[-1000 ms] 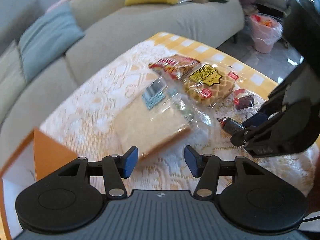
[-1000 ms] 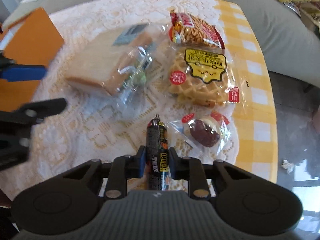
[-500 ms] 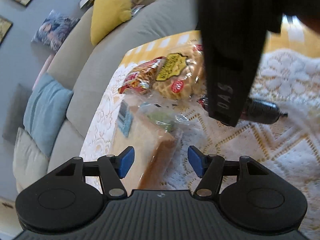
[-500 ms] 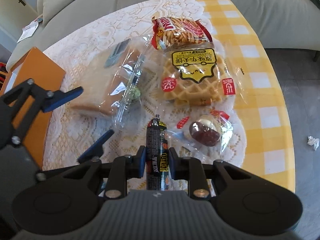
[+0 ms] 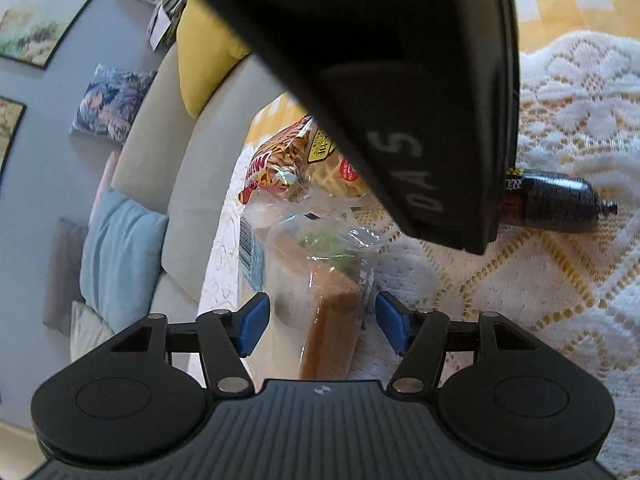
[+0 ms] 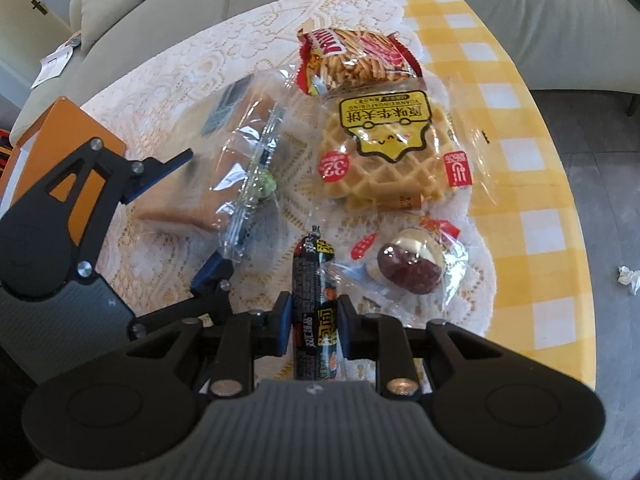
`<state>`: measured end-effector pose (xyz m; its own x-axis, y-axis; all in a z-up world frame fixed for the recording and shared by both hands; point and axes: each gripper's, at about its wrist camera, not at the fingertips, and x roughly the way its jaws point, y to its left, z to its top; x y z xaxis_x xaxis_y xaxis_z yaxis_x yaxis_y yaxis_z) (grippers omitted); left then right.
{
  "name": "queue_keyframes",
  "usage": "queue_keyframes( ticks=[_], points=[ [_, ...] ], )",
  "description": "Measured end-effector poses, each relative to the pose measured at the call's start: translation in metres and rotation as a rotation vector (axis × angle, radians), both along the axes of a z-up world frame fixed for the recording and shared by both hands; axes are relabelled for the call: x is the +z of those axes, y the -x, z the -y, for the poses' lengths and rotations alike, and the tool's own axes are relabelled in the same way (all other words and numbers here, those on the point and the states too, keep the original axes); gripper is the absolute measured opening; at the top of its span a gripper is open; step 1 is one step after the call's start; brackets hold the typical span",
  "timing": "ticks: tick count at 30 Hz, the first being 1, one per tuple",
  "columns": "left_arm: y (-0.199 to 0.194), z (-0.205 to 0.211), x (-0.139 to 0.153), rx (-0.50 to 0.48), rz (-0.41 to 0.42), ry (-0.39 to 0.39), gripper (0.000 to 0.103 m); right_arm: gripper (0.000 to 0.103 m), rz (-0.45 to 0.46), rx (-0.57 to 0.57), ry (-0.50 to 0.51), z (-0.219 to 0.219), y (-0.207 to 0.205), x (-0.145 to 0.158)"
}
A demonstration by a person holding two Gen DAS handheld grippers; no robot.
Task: Organize snacks
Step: 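Grasp the bagged bread loaf with the left gripper, then carry the bread bag and sausage stick over the orange box with both grippers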
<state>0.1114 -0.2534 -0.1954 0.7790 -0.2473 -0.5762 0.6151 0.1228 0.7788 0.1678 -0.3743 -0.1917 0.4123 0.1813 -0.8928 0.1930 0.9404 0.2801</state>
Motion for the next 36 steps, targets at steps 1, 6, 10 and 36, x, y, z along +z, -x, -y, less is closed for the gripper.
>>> queue_keyframes(
  ticks=[1, 6, 10, 36],
  points=[
    [0.001, 0.0, 0.0, -0.001, -0.005, -0.004, 0.065, 0.022, 0.0, 0.001, 0.0, 0.0, 0.0, 0.0],
    [0.006, -0.004, 0.015, 0.055, -0.041, 0.042, 0.04, 0.022, 0.008, 0.004, -0.005, 0.0, -0.001, 0.0],
    [0.004, -0.013, 0.035, 0.119, -0.016, 0.096, 0.03, 0.022, 0.015, 0.005, -0.003, 0.0, 0.001, 0.002],
    [0.027, -0.12, 0.172, 0.554, -0.323, 0.632, 0.023, 0.021, 0.251, 0.132, -0.004, -0.068, 0.055, 0.06]
  ],
)
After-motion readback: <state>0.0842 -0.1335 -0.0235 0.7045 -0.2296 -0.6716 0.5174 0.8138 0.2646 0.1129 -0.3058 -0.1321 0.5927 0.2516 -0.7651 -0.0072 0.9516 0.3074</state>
